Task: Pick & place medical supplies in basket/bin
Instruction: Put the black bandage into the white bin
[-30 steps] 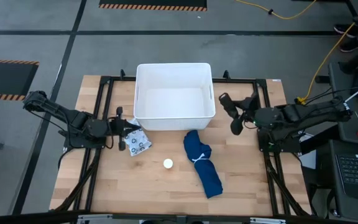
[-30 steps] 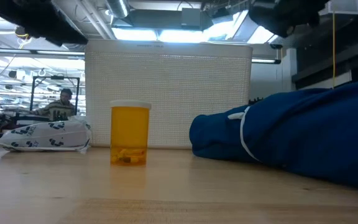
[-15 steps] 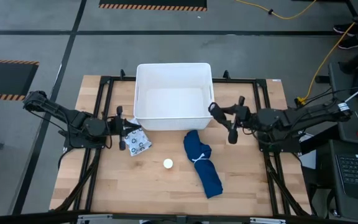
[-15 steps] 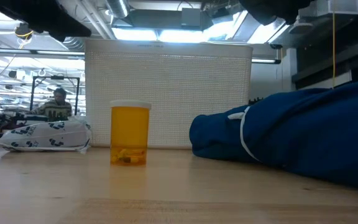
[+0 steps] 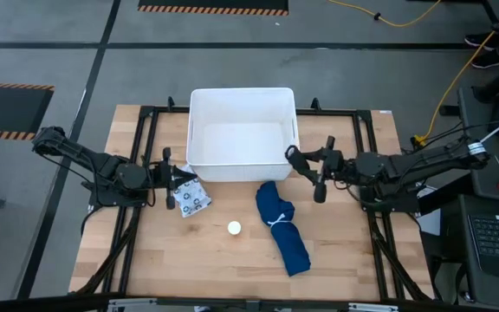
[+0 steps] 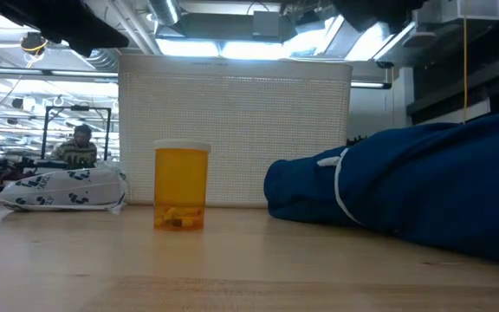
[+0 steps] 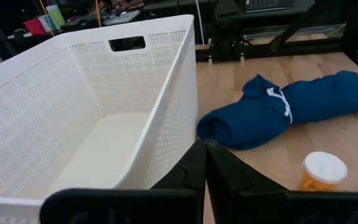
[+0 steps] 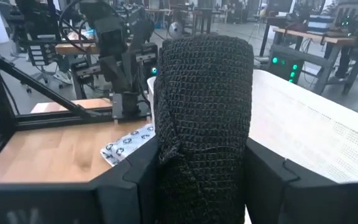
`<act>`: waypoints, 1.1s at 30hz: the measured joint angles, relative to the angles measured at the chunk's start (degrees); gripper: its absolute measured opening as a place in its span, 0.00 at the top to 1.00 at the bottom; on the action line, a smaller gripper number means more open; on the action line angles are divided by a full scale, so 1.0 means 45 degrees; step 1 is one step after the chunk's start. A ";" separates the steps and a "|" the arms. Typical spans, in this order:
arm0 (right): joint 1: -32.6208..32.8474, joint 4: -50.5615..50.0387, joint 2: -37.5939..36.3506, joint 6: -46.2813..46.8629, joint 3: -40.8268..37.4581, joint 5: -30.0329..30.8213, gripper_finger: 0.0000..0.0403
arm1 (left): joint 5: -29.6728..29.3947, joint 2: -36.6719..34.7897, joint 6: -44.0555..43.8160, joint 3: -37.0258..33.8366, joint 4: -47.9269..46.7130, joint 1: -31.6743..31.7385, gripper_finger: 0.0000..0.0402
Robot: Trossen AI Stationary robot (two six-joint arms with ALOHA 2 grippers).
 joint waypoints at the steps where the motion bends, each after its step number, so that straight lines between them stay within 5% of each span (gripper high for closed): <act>1: -0.0089 0.0337 0.0329 -0.0245 0.0000 -0.0080 0.57 | 0.0000 -0.0001 0.0003 0.0000 0.0006 -0.0002 0.99; 6: -0.1109 0.2580 0.2018 -0.1582 0.0108 -0.1791 0.57 | -0.0010 -0.0005 0.0036 0.0000 0.0167 0.0000 0.99; 18: -0.5105 0.3384 0.4842 -0.2206 0.2274 -0.6929 0.57 | -0.0034 -0.0003 0.0039 0.0000 0.0185 0.0002 0.98; 26: -0.6663 0.3014 0.6693 -0.2837 0.3929 -0.8314 0.57 | -0.0050 0.0000 0.0037 -0.0003 0.0185 0.0002 0.99; 33: -0.7427 -0.0394 0.8353 -0.2954 0.6868 -0.8313 0.57 | -0.0049 -0.0001 0.0037 0.0000 0.0185 0.0002 0.99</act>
